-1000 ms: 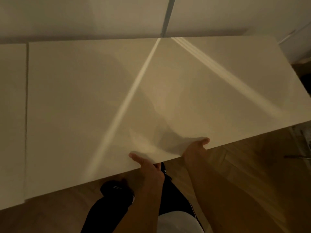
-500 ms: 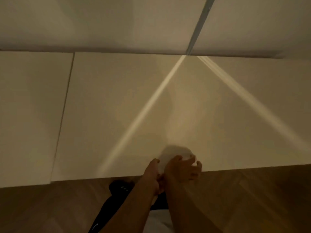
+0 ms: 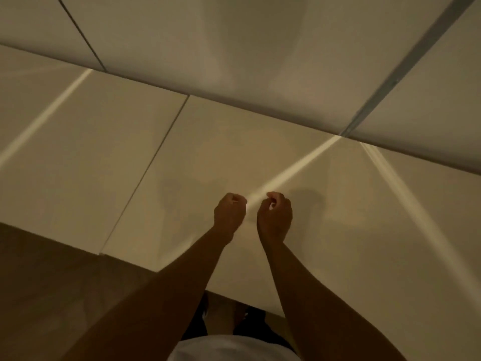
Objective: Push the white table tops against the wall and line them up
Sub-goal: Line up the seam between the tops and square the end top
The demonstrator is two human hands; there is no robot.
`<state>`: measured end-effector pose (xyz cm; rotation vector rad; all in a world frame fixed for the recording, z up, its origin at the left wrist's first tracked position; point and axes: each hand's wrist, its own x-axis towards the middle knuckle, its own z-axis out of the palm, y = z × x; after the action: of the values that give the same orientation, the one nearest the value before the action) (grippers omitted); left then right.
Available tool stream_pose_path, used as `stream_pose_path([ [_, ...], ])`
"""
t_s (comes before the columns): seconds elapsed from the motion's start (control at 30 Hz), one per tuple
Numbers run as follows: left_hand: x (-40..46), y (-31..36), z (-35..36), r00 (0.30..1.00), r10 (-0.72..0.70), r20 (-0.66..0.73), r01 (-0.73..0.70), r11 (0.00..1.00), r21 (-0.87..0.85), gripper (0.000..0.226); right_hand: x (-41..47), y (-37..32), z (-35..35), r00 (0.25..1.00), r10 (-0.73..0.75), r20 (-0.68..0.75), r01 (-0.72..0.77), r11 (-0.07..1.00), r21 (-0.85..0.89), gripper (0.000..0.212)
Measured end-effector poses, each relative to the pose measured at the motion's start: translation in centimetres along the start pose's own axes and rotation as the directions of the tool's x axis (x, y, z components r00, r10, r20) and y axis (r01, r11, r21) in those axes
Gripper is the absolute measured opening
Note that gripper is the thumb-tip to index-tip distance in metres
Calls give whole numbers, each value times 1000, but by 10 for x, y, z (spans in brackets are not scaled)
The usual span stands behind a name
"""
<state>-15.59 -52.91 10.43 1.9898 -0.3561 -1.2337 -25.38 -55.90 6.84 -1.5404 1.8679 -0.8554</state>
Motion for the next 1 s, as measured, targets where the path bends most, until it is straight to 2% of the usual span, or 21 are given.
stream_pose_path([
  [0.13,44,37,-15,994,104,-44,-101,993,60,8,32,-34,24,1000,-21,24,20,999,36,21],
  [0.23,80,64,-31,988,156,9,-156,981,115,7,51,-54,50,998,-69,0,68,996,48,20],
  [0.3,103,80,-45,979,199,42,-203,965,164,10,63,-70,71,997,-62,33,61,998,34,21],
  [0.37,126,95,-61,964,256,71,-266,933,242,16,76,-86,90,994,-91,51,90,996,25,21],
  [0.47,160,115,-86,934,336,118,-355,854,381,21,97,-101,108,989,-146,-1,146,989,-8,21],
  [0.6,212,135,-96,858,464,219,-501,664,555,25,132,-103,118,990,-142,27,144,987,-79,24],
  [0.77,268,166,-66,704,609,366,-666,387,638,33,201,-96,142,978,-183,101,201,957,-211,34],
  [0.87,304,176,-43,592,686,422,-709,194,678,34,235,-95,165,963,-245,113,267,923,-276,37],
  [1.0,346,176,-22,534,689,490,-693,25,721,37,269,-82,188,943,-306,130,332,847,-416,38],
])
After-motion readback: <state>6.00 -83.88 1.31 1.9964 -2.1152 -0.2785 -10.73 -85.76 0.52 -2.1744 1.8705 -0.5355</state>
